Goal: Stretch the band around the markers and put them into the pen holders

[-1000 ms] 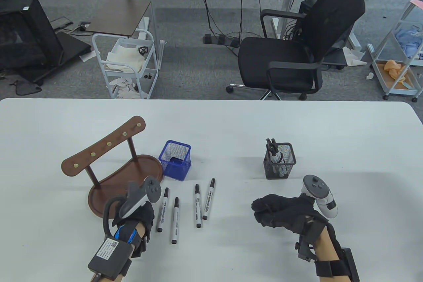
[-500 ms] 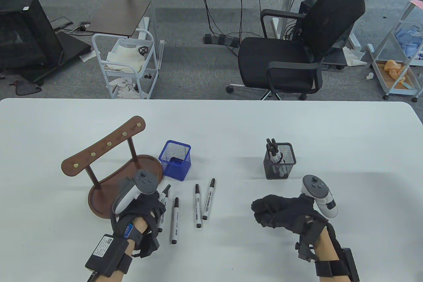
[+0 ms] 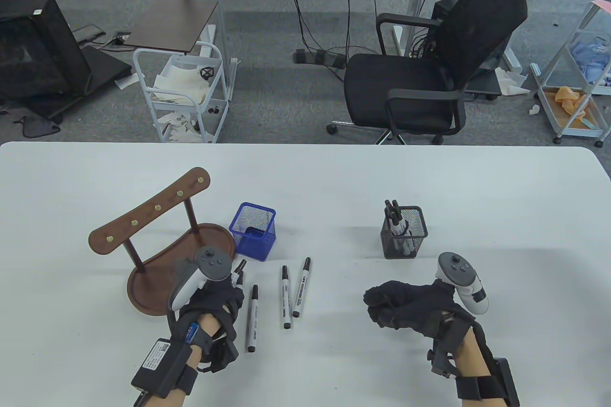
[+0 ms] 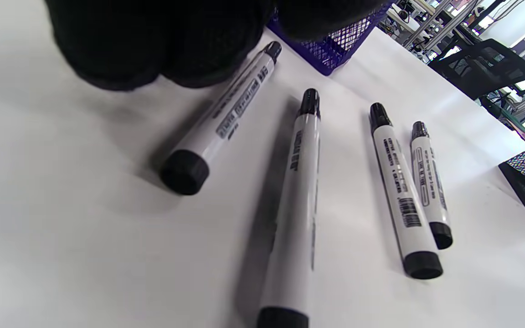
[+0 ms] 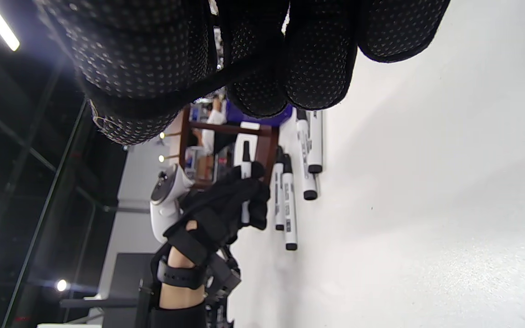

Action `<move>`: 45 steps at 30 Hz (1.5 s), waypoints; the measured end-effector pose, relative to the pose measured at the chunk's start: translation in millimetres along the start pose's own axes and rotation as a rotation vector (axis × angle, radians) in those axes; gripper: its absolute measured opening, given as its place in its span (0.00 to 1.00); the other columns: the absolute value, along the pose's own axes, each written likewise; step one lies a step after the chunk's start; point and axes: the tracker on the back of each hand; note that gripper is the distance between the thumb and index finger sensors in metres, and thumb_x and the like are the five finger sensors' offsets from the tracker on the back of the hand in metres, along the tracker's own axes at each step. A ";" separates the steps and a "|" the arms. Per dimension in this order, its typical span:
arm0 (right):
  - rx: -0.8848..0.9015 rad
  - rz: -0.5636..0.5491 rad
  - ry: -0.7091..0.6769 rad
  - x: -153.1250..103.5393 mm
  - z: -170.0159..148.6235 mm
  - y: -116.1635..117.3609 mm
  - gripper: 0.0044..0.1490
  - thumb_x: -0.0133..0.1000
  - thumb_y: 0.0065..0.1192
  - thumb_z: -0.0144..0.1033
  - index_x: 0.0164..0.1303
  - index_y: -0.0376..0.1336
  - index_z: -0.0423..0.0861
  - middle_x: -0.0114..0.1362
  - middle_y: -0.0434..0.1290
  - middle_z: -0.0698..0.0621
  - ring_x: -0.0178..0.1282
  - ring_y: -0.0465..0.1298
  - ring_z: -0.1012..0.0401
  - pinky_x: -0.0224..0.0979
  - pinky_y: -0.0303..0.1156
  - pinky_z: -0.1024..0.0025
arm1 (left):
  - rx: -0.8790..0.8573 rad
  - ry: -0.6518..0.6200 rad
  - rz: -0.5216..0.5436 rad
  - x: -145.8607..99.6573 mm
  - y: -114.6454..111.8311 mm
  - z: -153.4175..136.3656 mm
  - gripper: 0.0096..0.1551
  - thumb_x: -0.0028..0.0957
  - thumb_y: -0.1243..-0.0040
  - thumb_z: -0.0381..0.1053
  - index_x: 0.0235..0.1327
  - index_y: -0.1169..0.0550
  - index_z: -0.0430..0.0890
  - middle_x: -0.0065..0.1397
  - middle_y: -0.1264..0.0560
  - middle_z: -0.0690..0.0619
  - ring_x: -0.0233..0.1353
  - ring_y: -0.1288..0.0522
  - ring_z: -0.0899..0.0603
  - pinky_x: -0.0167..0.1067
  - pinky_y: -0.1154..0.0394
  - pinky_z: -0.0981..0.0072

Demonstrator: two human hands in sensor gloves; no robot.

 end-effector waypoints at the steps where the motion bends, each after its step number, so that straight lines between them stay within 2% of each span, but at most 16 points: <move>1: 0.000 0.000 0.000 0.0 -0.1 0.0 0.34 0.52 0.79 0.43 0.70 0.67 0.54 0.68 0.79 0.47 0.64 0.76 0.45 0.71 0.66 0.38 | -0.002 0.010 -0.005 0.9 -1.3 -1.1 0.39 0.66 0.47 0.49 0.79 0.47 0.31 0.64 0.29 0.37 0.50 0.21 0.45 0.50 0.19 0.45; 8: -0.002 0.001 0.001 -0.3 -0.2 0.0 0.34 0.52 0.79 0.43 0.70 0.67 0.54 0.68 0.79 0.47 0.64 0.76 0.45 0.71 0.66 0.38 | 0.019 0.043 0.002 5.2 -5.5 -3.6 0.42 0.64 0.41 0.49 0.79 0.45 0.32 0.63 0.28 0.38 0.49 0.21 0.45 0.49 0.19 0.44; 22: 0.000 0.001 0.000 -0.6 -0.3 -0.3 0.34 0.52 0.79 0.43 0.70 0.67 0.54 0.68 0.79 0.47 0.64 0.77 0.45 0.71 0.66 0.38 | 0.060 0.078 -0.010 7.9 -10.9 -3.5 0.43 0.63 0.37 0.48 0.78 0.45 0.30 0.62 0.29 0.39 0.51 0.21 0.44 0.51 0.20 0.43; 30: 0.002 -0.003 0.000 -1.4 -0.3 -1.1 0.34 0.52 0.79 0.43 0.70 0.67 0.53 0.68 0.79 0.47 0.64 0.77 0.45 0.71 0.66 0.38 | 0.102 0.088 0.002 7.6 -13.3 -1.5 0.39 0.62 0.36 0.47 0.76 0.42 0.31 0.62 0.30 0.41 0.50 0.21 0.44 0.50 0.19 0.44; 39: 0.005 -0.002 -0.003 -1.9 -0.1 -1.6 0.34 0.52 0.79 0.43 0.69 0.68 0.54 0.68 0.79 0.47 0.64 0.77 0.45 0.71 0.66 0.38 | 0.104 0.104 0.071 8.4 -13.2 -4.6 0.33 0.63 0.36 0.48 0.71 0.37 0.34 0.57 0.27 0.43 0.46 0.20 0.46 0.46 0.18 0.46; 45: 0.006 -0.002 -0.005 -2.2 0.1 -1.9 0.34 0.52 0.79 0.43 0.69 0.68 0.54 0.68 0.79 0.47 0.64 0.77 0.45 0.71 0.66 0.38 | 0.072 0.087 0.065 8.3 -12.0 -8.6 0.32 0.63 0.39 0.49 0.70 0.36 0.34 0.56 0.27 0.44 0.45 0.21 0.46 0.45 0.18 0.46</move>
Point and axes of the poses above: the tracker on the back of each hand, its own z axis roughly to the thumb side, its own x axis roughly from the wrist to the fingertips, y = z × x
